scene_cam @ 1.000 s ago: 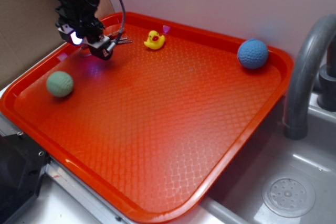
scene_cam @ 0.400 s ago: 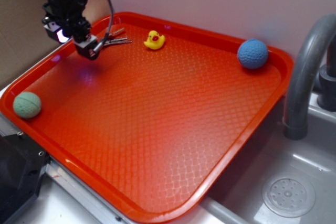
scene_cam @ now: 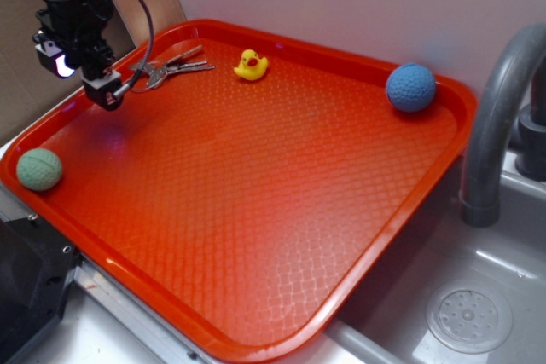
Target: Grab the green ball.
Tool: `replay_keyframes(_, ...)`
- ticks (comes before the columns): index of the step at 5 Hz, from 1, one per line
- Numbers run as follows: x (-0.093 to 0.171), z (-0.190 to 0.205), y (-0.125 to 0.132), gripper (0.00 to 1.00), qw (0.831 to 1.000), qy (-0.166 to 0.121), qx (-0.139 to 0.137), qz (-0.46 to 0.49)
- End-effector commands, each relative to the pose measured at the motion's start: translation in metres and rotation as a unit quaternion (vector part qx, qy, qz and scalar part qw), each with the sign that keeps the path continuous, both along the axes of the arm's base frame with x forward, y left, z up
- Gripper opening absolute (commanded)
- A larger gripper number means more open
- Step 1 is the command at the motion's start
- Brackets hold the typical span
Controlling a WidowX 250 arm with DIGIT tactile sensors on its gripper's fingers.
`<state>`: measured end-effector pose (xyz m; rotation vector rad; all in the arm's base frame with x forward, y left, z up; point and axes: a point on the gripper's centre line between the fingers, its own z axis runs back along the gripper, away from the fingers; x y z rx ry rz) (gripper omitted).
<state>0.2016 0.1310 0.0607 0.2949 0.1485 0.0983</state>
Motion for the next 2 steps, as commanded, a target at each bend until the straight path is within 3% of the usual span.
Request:
replay_keyframes(1, -0.0177, 0.0424, 0.0071, 1.00, 0.999, -0.025, -0.020, 0.003)
replay_keyframes(2, -0.0234, 0.0450, 0.0061, 1.00, 1.000, -0.021, -0.002, -0.005)
